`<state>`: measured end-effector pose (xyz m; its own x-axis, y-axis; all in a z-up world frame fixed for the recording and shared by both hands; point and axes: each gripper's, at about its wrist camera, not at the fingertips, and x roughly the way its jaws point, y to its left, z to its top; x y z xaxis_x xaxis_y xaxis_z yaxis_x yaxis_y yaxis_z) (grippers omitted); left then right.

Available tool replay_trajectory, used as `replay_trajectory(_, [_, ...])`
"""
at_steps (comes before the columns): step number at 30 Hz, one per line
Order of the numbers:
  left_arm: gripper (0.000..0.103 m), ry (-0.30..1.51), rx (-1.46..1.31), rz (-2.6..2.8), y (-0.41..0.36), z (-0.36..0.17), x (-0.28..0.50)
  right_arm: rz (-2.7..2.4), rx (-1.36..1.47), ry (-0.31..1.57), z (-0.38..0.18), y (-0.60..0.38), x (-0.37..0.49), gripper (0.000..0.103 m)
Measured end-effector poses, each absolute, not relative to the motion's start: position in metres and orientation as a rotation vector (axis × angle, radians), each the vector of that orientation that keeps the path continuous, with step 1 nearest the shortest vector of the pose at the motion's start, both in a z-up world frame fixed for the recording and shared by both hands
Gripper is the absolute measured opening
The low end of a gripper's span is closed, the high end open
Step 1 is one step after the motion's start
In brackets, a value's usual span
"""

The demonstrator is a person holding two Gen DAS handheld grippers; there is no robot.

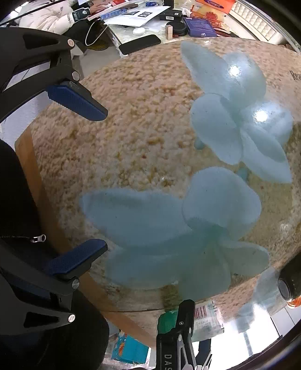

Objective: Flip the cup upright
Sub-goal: 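Move the right tool to the clear cup and close on its body, then lift the clear cup with the right tool and rotate its opening upward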

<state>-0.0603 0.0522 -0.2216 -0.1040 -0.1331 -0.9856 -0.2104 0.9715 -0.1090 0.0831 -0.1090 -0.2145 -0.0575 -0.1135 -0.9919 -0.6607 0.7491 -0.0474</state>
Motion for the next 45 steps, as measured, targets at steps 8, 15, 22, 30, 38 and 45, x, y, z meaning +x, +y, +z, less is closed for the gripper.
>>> replay_trajectory(8, [0.103, 1.692, -0.267, 0.064, 0.055, -0.226, -0.058, 0.474, -0.615, 1.656, -0.237, -0.118, 0.099, 0.085])
replay_trajectory(15, [0.103, 1.701, -0.270, 0.066, 0.051, -0.228, -0.054, 0.475, -0.612, 1.635, -0.226, -0.123, 0.096, 0.062])
replay_trajectory(22, [0.103, 1.697, -0.268, 0.062, 0.046, -0.226, -0.057, 0.501, -0.554, 1.620, -0.216, -0.132, 0.102, 0.058])
replay_trajectory(30, [0.103, 1.689, -0.270, 0.064, 0.044, -0.222, -0.057, 0.593, -0.450, 1.508, -0.168, -0.132, 0.117, 0.057])
replay_trajectory(38, [0.103, 1.670, -0.258, 0.101, 0.056, -0.214, -0.043, 0.703, -0.379, 1.330, -0.123, -0.131, 0.132, 0.057])
replay_trajectory(45, [0.103, 1.634, -0.300, 0.139, 0.067, -0.205, -0.036, 0.782, -0.349, 1.099, -0.093, -0.132, 0.114, 0.057])
